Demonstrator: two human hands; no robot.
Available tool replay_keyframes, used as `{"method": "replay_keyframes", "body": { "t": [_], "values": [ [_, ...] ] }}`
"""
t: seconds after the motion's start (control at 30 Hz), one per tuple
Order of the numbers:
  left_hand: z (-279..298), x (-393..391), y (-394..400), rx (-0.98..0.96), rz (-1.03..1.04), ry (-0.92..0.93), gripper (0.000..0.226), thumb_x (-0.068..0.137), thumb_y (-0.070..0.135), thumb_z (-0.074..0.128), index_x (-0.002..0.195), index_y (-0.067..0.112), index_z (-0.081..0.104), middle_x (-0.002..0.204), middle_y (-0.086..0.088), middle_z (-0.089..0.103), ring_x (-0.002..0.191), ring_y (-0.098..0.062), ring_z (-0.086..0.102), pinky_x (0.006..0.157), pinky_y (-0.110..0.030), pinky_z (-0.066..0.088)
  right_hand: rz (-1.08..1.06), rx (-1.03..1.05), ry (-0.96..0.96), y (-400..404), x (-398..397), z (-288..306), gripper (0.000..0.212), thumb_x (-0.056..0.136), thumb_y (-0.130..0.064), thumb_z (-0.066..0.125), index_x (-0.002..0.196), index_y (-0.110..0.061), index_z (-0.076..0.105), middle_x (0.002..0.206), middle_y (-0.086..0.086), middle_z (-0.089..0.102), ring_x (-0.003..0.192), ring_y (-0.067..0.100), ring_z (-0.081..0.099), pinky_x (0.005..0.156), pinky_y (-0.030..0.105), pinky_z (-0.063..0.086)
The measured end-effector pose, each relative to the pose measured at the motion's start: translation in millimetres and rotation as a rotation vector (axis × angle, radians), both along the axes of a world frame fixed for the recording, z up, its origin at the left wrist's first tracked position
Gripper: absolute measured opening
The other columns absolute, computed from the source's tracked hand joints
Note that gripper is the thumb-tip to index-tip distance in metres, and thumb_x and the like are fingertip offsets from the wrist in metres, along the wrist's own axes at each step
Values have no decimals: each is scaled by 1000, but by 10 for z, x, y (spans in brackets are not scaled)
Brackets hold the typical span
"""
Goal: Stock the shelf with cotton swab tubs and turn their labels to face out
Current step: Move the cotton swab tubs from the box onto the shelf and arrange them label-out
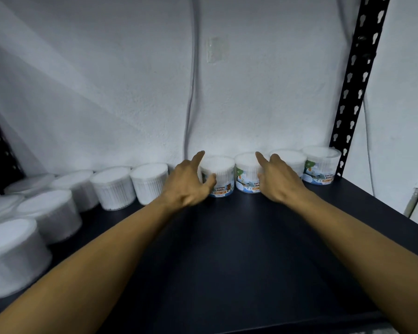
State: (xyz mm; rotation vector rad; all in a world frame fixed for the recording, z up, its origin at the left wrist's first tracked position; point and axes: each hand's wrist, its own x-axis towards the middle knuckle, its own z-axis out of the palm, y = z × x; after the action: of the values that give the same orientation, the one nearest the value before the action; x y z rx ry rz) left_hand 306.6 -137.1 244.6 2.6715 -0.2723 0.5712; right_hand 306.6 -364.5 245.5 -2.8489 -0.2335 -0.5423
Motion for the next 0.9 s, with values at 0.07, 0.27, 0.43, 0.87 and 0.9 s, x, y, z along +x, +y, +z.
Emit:
{"method": "replay_keyframes", "body": {
  "t": [0.07,0.27,0.43,0.87,0.9],
  "values": [
    [58,-170,92,98,9,-142,61,91,50,46,146,27,32,127,-8,59,106,-28,62,86,-45,52,10,-36,-111,113,-123,30,56,90,-11,43,143,-8,29,116,18,48,98,36,53,75,41,46],
    [266,-476,875,285,204,-281,48,89,33,53,134,15,50,119,-7,62,114,-28,50,80,-42,46,246,-100,-269,890,-375,159,37,89,-18,46,125,-10,51,111,10,49,102,28,50,62,35,40],
    [250,-444,1645,608,379,0,66,93,44,47,144,8,29,142,-9,44,136,-27,35,119,-47,7,406,-42,-183,1704,-275,165,48,91,-19,45,138,-16,39,136,4,36,126,22,35,80,39,48],
    [89,-358,1766,700,343,132,58,86,16,49,142,11,34,132,-10,53,128,-27,46,119,-49,2,387,-171,-112,2368,-2,-136,43,99,-22,40,141,-13,34,143,11,39,131,29,32,113,40,20],
    [93,-375,1753,689,339,127,56,86,15,49,140,10,35,131,-10,53,127,-27,47,119,-48,5,393,-163,-127,2357,-19,-137,43,99,-21,39,140,-13,34,142,11,39,131,29,32,113,40,20]
  ]
}}
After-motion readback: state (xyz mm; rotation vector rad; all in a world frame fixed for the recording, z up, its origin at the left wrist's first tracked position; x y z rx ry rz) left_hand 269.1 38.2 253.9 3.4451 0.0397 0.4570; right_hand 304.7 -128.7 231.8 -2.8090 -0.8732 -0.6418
